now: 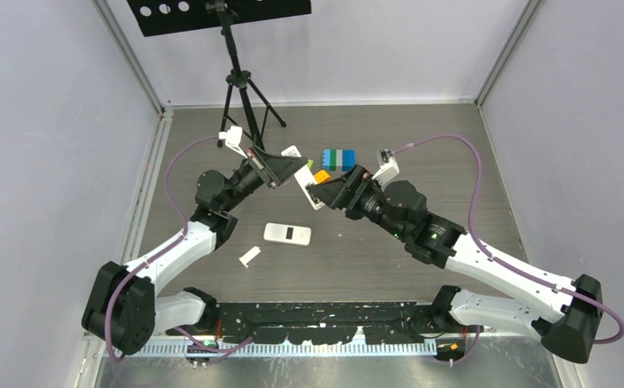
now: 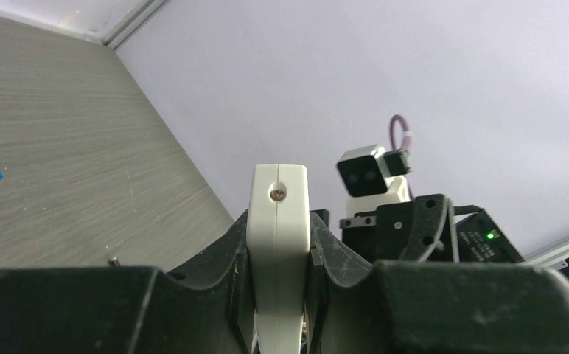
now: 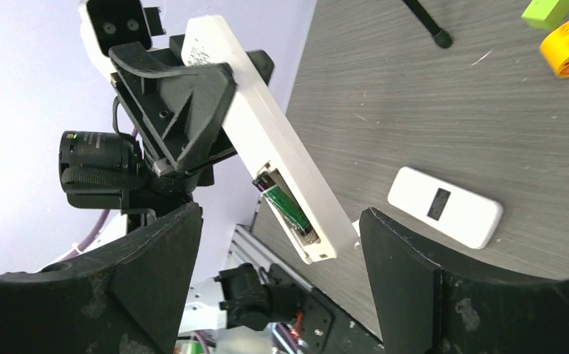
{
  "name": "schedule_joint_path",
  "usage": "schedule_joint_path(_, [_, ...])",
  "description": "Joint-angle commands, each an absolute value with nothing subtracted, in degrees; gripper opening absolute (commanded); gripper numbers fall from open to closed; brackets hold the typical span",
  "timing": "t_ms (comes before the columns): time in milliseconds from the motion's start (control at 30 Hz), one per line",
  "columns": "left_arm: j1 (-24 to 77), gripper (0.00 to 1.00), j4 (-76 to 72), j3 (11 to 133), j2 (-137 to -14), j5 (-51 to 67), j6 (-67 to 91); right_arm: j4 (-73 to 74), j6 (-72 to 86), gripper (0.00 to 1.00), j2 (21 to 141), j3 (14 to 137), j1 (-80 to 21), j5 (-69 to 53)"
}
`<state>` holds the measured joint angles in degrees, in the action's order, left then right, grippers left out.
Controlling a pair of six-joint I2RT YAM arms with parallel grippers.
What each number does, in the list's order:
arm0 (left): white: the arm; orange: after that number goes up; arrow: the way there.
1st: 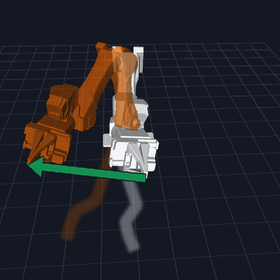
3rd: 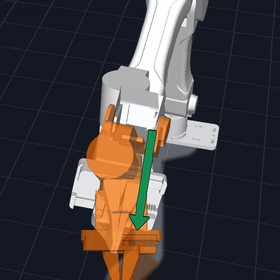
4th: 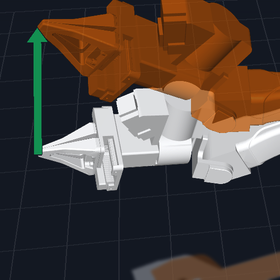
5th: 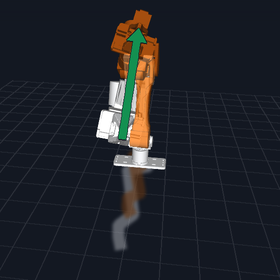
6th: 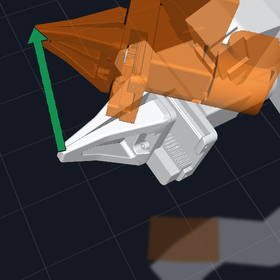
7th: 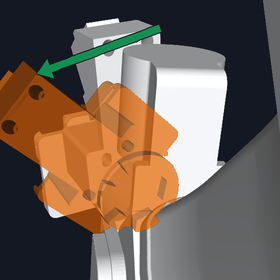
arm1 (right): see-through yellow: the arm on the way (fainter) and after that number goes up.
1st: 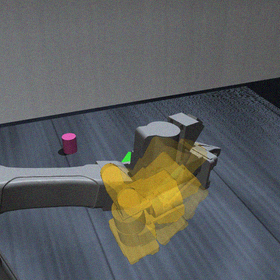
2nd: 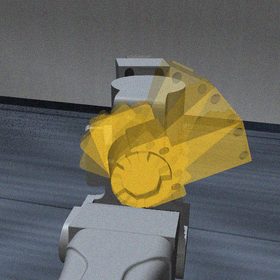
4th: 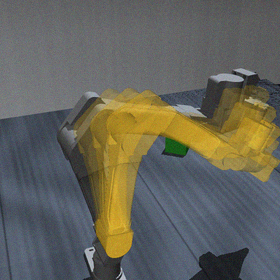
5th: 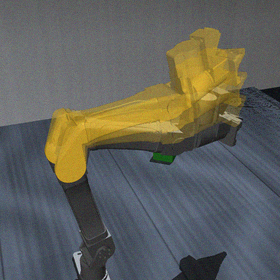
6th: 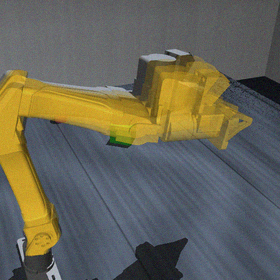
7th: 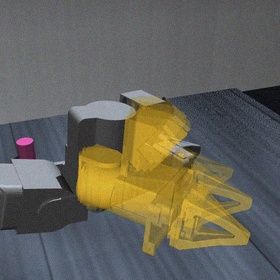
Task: Load the batteries into the remote control
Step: Load the battery into the remote control.
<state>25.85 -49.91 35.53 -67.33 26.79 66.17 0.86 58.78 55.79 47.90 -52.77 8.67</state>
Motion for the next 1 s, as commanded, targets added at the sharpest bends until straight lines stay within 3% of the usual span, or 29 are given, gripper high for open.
schedule_joint_path(0, [25.8, 0.0, -57.6, 38.4, -68.8, 24.7, 68.7, -11.8, 68.5, 0.84, 59.1, 44.5, -52.6, 5.5])
schedule_joint_path(267, [25.8, 0.0, -59.0, 37.8, -70.3, 23.4, 70.9, -26.1, 71.3, 0.84, 62.9, 42.0, -52.6, 5.7])
schedule_joint_path(567, [25.9, 0.0, -61.6, 36.8, -70.9, 24.7, 70.9, -31.8, 75.0, 0.85, 63.7, 39.6, -52.0, 9.0])
schedule_joint_path(800, [25.9, 0.0, -68.9, 36.0, -72.9, 26.7, 72.2, -36.3, 78.4, 0.66, 68.1, 41.0, -51.7, 5.6])
schedule_joint_path(967, [25.9, 0.0, -70.6, 35.5, -72.9, 26.5, 72.6, -38.7, 79.4, 0.6, 68.7, 40.3, -51.5, 5.4])
